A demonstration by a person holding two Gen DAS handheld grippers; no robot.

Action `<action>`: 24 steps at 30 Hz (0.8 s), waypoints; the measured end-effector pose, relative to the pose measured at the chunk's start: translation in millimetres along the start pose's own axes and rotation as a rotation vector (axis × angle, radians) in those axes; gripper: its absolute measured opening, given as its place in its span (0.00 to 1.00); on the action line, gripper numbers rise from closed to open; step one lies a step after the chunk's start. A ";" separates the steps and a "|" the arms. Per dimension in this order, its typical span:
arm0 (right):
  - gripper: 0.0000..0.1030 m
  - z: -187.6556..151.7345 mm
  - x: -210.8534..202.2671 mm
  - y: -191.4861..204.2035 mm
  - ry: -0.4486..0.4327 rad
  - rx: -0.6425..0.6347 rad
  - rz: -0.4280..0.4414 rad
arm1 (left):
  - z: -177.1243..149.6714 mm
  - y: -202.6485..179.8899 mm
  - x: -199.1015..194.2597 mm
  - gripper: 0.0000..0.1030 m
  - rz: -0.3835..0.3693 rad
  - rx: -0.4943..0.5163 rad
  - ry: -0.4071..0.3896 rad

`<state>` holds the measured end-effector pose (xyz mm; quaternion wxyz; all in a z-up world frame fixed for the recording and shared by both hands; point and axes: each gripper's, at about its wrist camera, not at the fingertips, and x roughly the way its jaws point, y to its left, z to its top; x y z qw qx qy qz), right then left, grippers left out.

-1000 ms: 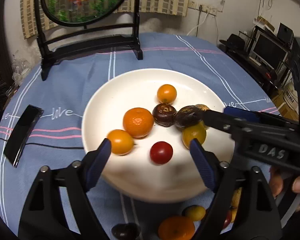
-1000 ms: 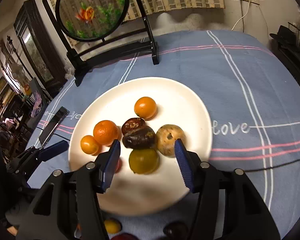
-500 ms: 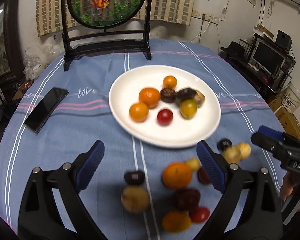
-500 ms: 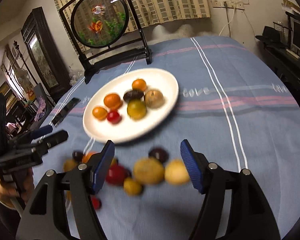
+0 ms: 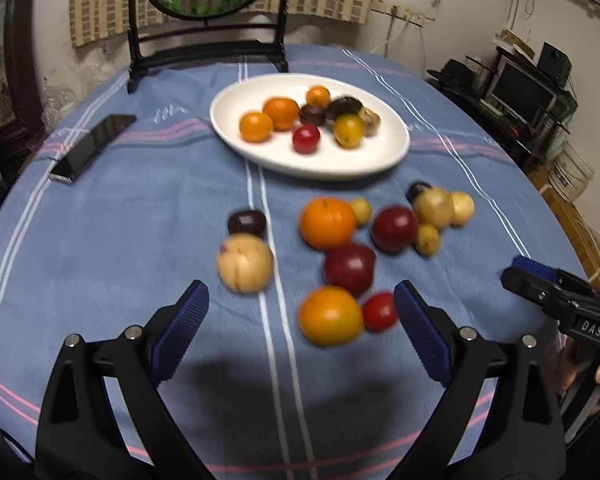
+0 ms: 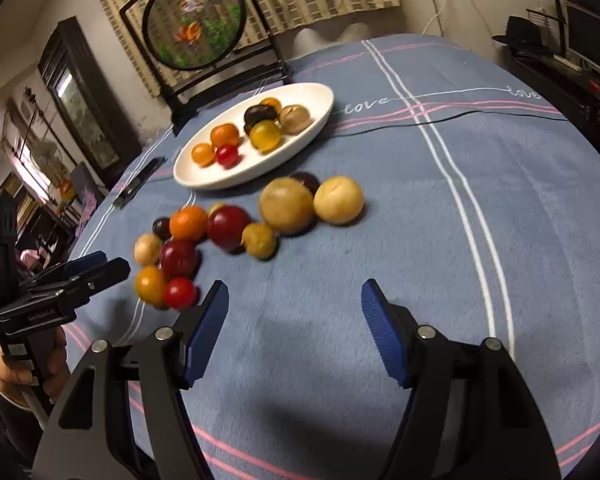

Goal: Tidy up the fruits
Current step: 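Withdraw both tools from the plate back to the fruit cluster, then grasp the large orange-yellow tomato with the left tool while the right tool grasps a red tomato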

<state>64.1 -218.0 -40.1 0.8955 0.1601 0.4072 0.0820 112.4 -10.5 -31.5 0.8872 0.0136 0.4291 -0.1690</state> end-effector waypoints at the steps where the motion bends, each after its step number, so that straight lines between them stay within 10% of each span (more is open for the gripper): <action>1: 0.67 -1.4 0.3 1.5 0.002 -0.008 -0.002 | -4.5 -1.7 0.8 0.92 0.001 0.008 0.010; 13: 0.67 -10.9 3.4 14.2 0.028 -0.065 0.038 | -29.7 -6.1 12.8 0.90 0.008 0.104 0.068; 24: 0.67 -11.7 4.9 8.2 0.033 -0.054 0.055 | -23.1 -23.7 39.0 0.64 -0.019 0.150 0.103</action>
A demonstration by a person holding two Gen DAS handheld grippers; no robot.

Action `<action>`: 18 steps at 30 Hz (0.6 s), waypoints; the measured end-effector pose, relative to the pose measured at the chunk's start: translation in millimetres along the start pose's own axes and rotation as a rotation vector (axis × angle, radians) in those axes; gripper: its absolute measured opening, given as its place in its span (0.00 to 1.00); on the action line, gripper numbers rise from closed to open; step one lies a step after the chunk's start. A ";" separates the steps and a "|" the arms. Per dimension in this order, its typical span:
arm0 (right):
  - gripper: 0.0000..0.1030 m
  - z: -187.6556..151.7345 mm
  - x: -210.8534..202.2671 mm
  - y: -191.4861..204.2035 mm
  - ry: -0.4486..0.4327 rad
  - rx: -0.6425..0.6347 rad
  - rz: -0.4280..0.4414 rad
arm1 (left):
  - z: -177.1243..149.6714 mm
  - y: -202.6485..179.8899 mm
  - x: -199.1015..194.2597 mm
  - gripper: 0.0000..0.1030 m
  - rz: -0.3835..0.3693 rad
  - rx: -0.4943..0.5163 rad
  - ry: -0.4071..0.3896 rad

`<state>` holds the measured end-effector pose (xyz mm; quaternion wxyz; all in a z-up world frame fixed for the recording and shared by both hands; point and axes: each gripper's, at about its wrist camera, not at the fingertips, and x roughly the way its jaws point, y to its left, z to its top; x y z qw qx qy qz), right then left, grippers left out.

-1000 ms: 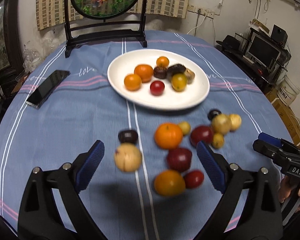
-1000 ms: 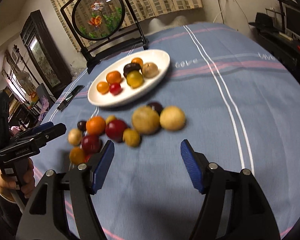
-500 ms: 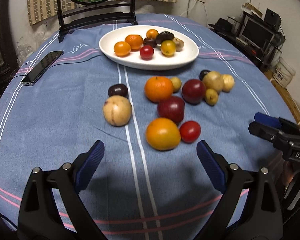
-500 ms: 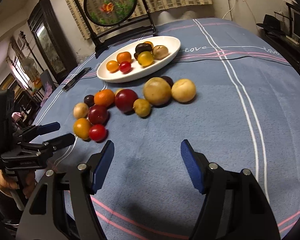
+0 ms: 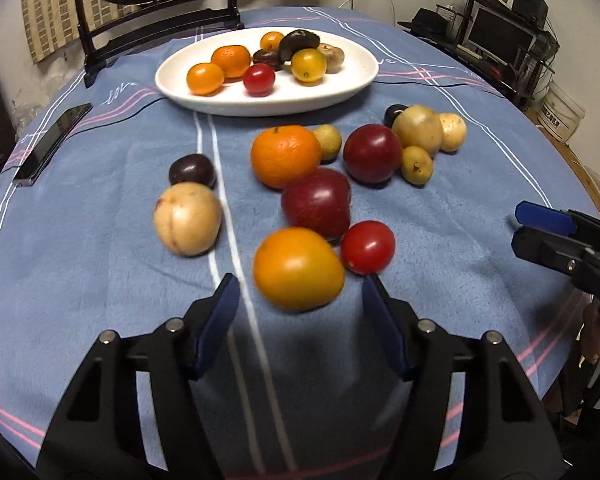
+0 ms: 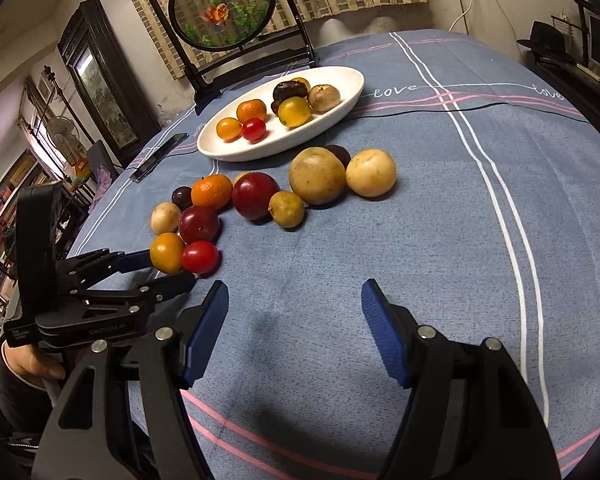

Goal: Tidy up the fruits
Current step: 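Grasp the large orange-yellow tomato with the left tool while the right tool grasps a red tomato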

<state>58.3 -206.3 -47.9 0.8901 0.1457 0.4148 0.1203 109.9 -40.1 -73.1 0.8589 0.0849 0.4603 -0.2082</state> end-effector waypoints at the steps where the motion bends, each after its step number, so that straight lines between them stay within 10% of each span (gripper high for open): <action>1: 0.67 0.0 0.4 -0.2 0.003 -0.001 0.000 | 1.7 -0.9 0.8 0.64 -0.009 0.005 -0.001; 6: 0.67 0.3 2.9 4.6 0.017 -0.019 0.004 | 6.2 -6.9 -2.2 0.40 -0.046 0.048 -0.030; 18: 0.67 3.6 24.3 59.7 0.059 -0.206 -0.009 | -4.6 19.2 -30.3 0.41 -0.095 -0.018 -0.072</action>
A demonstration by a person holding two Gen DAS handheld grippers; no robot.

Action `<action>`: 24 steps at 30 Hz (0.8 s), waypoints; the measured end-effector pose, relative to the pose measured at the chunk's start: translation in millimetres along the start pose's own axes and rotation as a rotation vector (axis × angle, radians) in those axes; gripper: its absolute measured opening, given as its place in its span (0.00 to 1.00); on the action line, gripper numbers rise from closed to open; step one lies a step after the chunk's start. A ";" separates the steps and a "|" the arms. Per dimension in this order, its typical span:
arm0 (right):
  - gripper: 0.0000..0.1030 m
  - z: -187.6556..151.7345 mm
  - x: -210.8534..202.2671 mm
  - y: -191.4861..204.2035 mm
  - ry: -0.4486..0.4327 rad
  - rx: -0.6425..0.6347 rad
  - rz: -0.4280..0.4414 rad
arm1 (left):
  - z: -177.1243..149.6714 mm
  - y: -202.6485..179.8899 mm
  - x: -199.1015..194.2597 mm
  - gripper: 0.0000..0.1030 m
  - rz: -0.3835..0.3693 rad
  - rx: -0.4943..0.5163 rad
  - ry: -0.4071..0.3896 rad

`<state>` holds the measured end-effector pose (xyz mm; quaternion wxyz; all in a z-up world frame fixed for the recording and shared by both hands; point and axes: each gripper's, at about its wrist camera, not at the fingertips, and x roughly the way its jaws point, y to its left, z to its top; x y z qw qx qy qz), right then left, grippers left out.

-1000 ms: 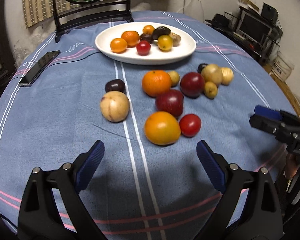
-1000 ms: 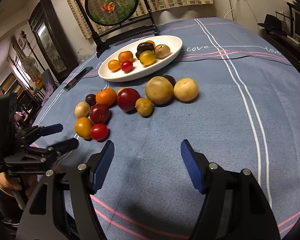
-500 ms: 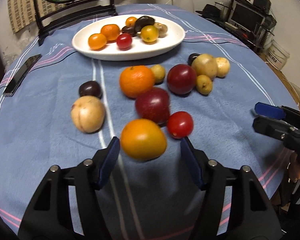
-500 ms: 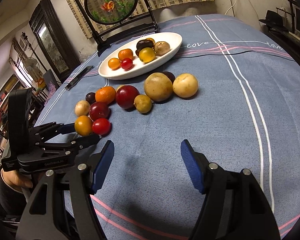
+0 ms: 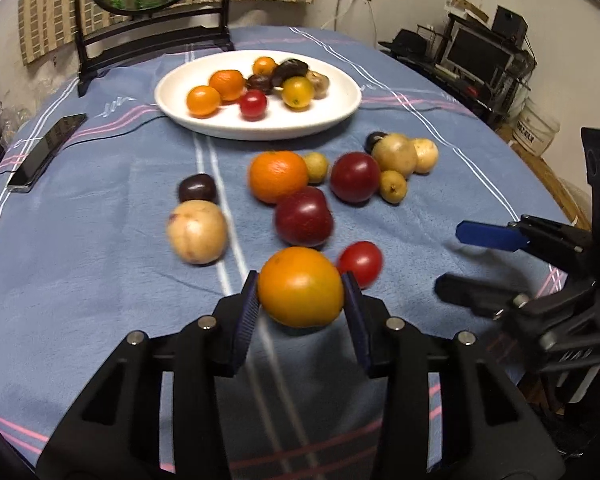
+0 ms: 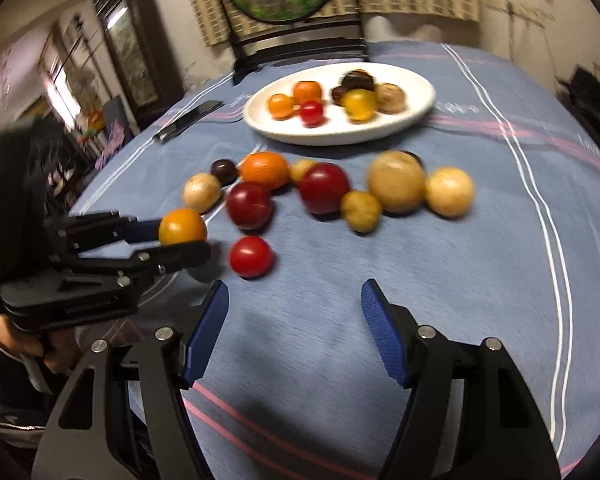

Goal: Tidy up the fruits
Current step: 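Grasp the large orange-yellow tomato with the left tool while the right tool grasps a red tomato, then carry both tomatoes onto the white plate and open both tools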

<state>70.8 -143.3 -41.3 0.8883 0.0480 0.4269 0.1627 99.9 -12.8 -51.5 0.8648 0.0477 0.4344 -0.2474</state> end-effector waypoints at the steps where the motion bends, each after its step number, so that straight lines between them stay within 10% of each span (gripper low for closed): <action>1: 0.67 1.5 4.5 9.4 0.009 -0.045 -0.012 | -0.8 5.1 -3.4 0.41 0.003 -0.010 -0.007; 10: 0.37 19.1 46.2 43.4 0.096 -0.172 -0.094 | -4.1 40.3 -13.8 0.41 0.025 -0.090 -0.027; 24: 0.30 22.0 40.2 31.5 0.068 -0.127 -0.062 | -2.8 42.5 -13.3 0.41 0.022 -0.099 -0.025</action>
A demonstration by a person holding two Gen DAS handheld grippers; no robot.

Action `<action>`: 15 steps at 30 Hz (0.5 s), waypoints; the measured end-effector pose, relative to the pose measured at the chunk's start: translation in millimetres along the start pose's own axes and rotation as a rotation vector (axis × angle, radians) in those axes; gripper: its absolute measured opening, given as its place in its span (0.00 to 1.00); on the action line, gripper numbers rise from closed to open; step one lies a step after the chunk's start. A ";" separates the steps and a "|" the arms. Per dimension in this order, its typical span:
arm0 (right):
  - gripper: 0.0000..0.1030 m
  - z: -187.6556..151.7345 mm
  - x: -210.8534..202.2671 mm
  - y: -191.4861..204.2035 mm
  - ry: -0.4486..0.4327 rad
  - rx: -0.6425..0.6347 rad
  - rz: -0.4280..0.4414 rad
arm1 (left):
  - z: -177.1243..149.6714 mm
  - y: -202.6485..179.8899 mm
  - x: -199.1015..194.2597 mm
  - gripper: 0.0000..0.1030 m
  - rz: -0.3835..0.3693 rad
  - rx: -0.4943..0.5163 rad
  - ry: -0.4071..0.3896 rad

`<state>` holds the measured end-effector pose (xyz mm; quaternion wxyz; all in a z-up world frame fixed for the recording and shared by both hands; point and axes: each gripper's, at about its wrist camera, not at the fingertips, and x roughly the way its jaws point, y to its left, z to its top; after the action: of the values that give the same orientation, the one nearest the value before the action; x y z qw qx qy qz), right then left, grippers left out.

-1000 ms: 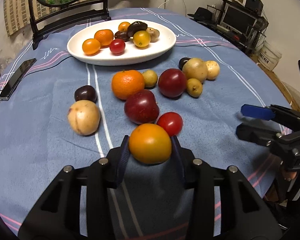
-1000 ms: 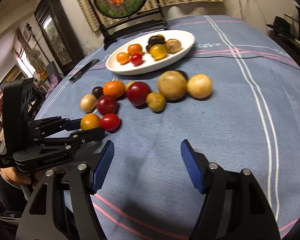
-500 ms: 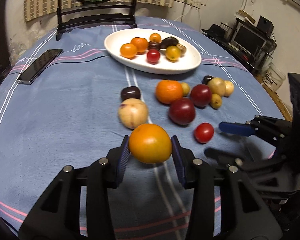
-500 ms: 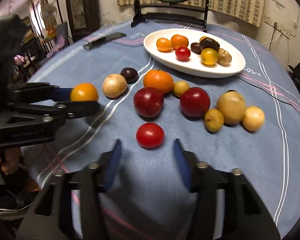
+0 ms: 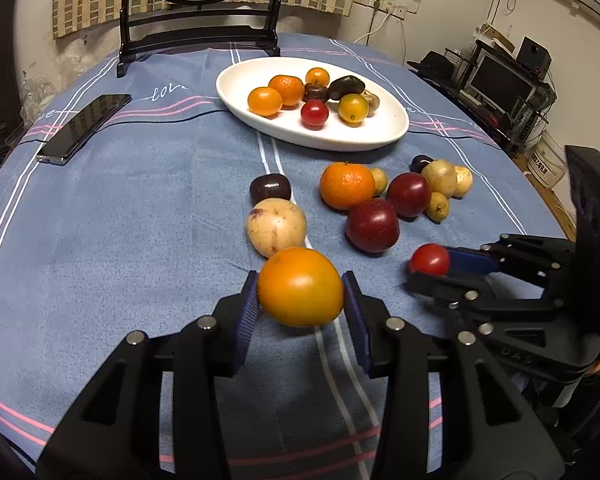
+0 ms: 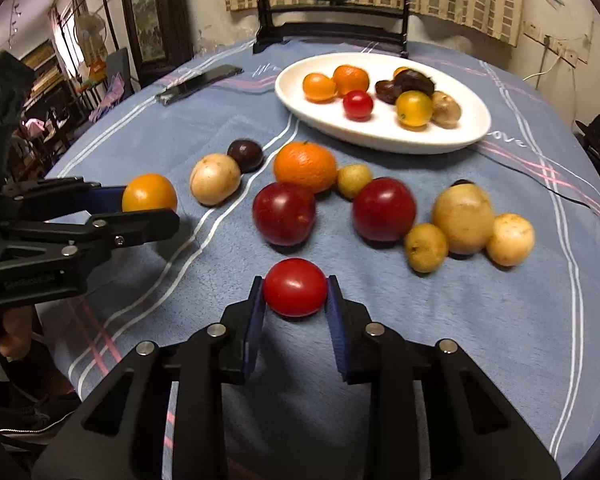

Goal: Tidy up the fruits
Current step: 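Carry both tomatoes onto the white plate and open both tools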

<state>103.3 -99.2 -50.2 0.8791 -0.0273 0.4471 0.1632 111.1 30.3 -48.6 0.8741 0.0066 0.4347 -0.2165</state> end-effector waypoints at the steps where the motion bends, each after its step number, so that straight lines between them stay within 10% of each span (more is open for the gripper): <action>1: 0.30 0.5 -5.2 -4.0 -0.014 0.008 -0.002 | 1.6 -1.1 -0.1 0.41 -0.002 0.002 0.001; 15: 0.30 45.3 -56.3 -62.5 -0.200 0.082 -0.036 | 77.7 -20.4 -8.4 0.41 0.008 0.075 -0.079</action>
<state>127.2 -164.3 15.6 0.9225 0.0171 0.3628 0.1310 157.7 -0.6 9.7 0.8905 0.0327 0.3915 -0.2293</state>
